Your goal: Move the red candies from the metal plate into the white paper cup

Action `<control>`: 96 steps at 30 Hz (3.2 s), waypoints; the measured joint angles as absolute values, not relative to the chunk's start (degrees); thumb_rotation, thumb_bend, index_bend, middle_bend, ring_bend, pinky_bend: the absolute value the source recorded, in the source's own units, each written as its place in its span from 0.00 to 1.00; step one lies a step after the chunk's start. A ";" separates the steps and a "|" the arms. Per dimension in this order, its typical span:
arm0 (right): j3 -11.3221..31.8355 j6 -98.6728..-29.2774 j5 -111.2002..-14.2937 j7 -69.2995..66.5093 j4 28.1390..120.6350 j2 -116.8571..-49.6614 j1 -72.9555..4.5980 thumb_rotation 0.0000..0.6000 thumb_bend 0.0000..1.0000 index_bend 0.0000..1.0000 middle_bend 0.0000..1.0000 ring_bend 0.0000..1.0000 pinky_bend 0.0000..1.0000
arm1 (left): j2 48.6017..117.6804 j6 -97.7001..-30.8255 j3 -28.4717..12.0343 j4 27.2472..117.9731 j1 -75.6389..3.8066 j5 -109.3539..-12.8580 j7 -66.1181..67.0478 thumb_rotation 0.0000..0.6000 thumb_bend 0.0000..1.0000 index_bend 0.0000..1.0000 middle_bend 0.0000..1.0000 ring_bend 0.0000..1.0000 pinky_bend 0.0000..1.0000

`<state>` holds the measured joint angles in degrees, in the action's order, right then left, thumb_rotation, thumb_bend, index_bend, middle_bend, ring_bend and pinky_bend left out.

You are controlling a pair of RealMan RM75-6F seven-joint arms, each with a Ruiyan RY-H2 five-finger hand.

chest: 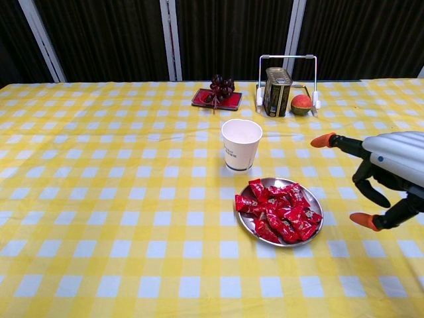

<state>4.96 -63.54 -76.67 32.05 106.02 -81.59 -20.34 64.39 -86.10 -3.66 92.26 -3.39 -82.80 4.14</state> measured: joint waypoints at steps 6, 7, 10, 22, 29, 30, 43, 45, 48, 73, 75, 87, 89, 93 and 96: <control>5.93 -61.36 -71.19 34.67 106.10 -84.77 -22.55 1.00 0.34 0.00 0.81 0.96 1.00 | 63.98 -85.38 -3.80 92.56 -3.55 -82.11 3.24 1.00 0.00 0.00 0.00 0.00 0.00; 6.03 -61.11 -70.32 35.12 106.04 -85.17 -22.86 1.00 0.34 0.00 0.81 0.96 1.00 | 63.92 -85.30 -3.81 92.61 -3.57 -82.03 3.12 1.00 0.00 0.00 0.00 0.00 0.00; 6.26 -60.41 -67.34 36.42 105.81 -86.33 -23.79 1.00 0.33 0.00 0.81 0.96 1.00 | 63.77 -85.04 -3.85 92.69 -3.63 -81.83 2.83 1.00 0.01 0.00 0.00 0.00 0.00; 7.56 -58.73 -58.76 37.60 102.09 -91.33 -27.74 1.00 0.33 0.01 0.81 0.96 1.00 | 63.45 -84.57 -3.92 92.97 -3.77 -81.37 2.16 1.00 0.01 0.00 0.00 0.00 0.00; 8.52 -57.86 -56.07 36.16 99.56 -93.00 -29.72 1.00 0.33 0.05 0.81 0.96 1.00 | 63.25 -84.17 -3.99 93.13 -3.88 -81.03 1.69 1.00 0.01 0.00 0.00 0.00 0.00; 8.62 -57.72 -55.81 35.91 99.25 -93.18 -29.97 1.00 0.33 0.06 0.81 0.96 1.00 | 63.24 -84.12 -3.98 93.14 -3.90 -81.00 1.66 1.00 0.01 0.00 0.00 0.00 0.00; 8.95 -56.32 -52.83 34.09 95.80 -94.88 -32.72 1.00 0.33 0.14 0.81 0.96 1.00 | 63.05 -83.43 -4.05 93.50 -4.08 -80.30 1.32 1.00 0.01 0.00 0.00 0.00 0.00; 8.84 -56.17 -52.46 33.75 95.38 -95.13 -33.09 1.00 0.33 0.15 0.81 0.96 1.00 | 63.01 -83.34 -4.05 93.55 -4.10 -80.22 1.29 1.00 0.01 0.00 0.00 0.00 0.00; 8.68 -56.06 -52.14 33.39 94.87 -95.41 -33.52 1.00 0.33 0.18 0.81 0.96 1.00 | 62.97 -83.25 -4.05 93.65 -4.12 -80.12 1.26 1.00 0.01 0.00 0.00 0.00 0.00; 6.86 -56.42 -51.62 30.15 91.22 -97.41 -35.05 1.00 0.63 0.62 0.81 0.96 1.00 | 62.62 -82.71 -4.07 94.11 -4.27 -79.56 0.67 1.00 0.01 0.00 0.00 0.00 0.00; 6.72 -56.54 -51.75 29.76 91.14 -97.48 -34.98 1.00 0.65 0.64 0.81 0.96 1.00 | 62.61 -82.74 -4.06 94.15 -4.26 -79.57 0.64 1.00 0.01 0.00 0.00 0.00 0.00; 7.97 -58.33 -53.72 27.01 92.30 -97.25 -34.86 1.00 0.67 0.68 0.81 0.96 1.00 | 62.57 -82.68 -4.12 94.30 -4.26 -79.33 0.51 1.00 0.01 0.00 0.00 0.00 0.00; 8.30 -58.66 -53.88 26.59 92.44 -97.13 -34.86 1.00 0.67 0.68 0.81 0.96 1.00 | 62.56 -82.66 -4.12 94.30 -4.28 -79.33 0.50 1.00 0.01 0.00 0.00 0.00 0.00; 8.59 -59.09 -54.21 26.03 92.58 -96.97 -34.88 1.00 0.67 0.68 0.81 0.96 1.00 | 62.58 -82.66 -4.13 94.31 -4.29 -79.31 0.52 1.00 0.01 0.00 0.00 0.00 0.00; 8.79 -59.23 -54.31 25.69 92.52 -96.94 -34.94 1.00 0.67 0.68 0.81 0.96 1.00 | 62.58 -82.65 -4.14 94.34 -4.29 -79.25 0.53 1.00 0.01 0.00 0.00 0.00 0.00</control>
